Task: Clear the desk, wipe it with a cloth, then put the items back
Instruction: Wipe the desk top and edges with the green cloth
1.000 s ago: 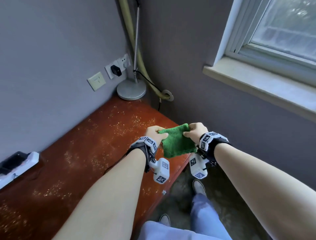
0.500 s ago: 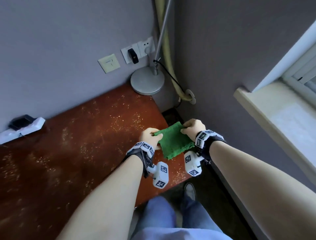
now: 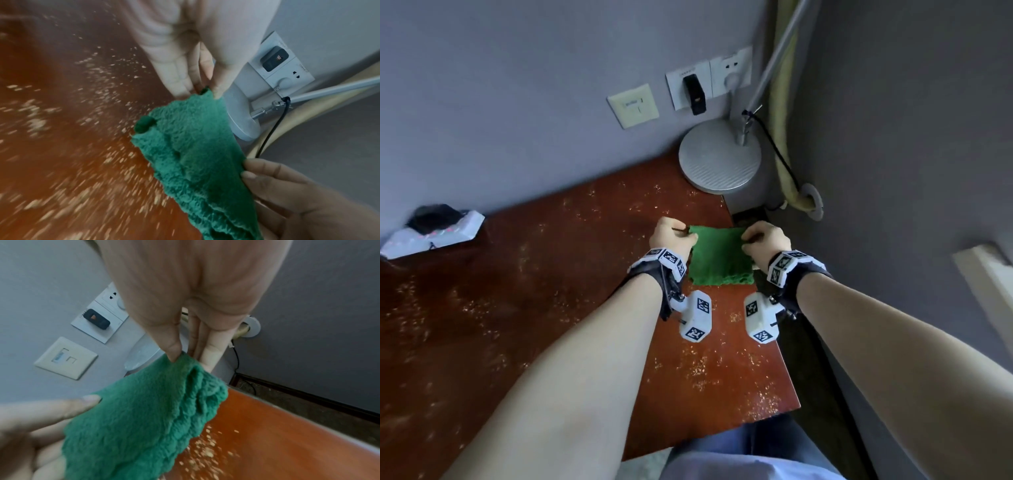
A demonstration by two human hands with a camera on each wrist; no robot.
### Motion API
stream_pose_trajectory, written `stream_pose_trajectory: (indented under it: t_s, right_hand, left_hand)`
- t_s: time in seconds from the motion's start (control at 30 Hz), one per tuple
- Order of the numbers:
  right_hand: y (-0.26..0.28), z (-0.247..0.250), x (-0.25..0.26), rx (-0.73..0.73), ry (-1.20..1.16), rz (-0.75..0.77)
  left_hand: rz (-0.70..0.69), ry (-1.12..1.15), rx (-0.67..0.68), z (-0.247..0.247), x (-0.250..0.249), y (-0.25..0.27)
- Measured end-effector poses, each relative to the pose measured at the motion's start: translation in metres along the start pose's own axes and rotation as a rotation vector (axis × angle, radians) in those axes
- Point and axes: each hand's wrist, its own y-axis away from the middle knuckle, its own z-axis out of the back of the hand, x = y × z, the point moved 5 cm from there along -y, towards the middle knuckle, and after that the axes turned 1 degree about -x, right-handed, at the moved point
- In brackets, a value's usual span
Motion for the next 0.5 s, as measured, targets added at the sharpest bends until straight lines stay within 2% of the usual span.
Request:
stream_pose_trajectory:
  t_s: [0.27,0.5]
  right_hand:
    - [-0.072,-0.024,0.038,-0.046,-0.022,-0.037]
    - [-0.089,-0.041,0.038,-0.078,-0.009,-0.080]
  left_hand:
    - [-0.075,-0.212,-0.033,-0.011,-0.032,-0.095]
    - [-0.174,-0.342,-0.053,-0.028,-0.035,-0.122]
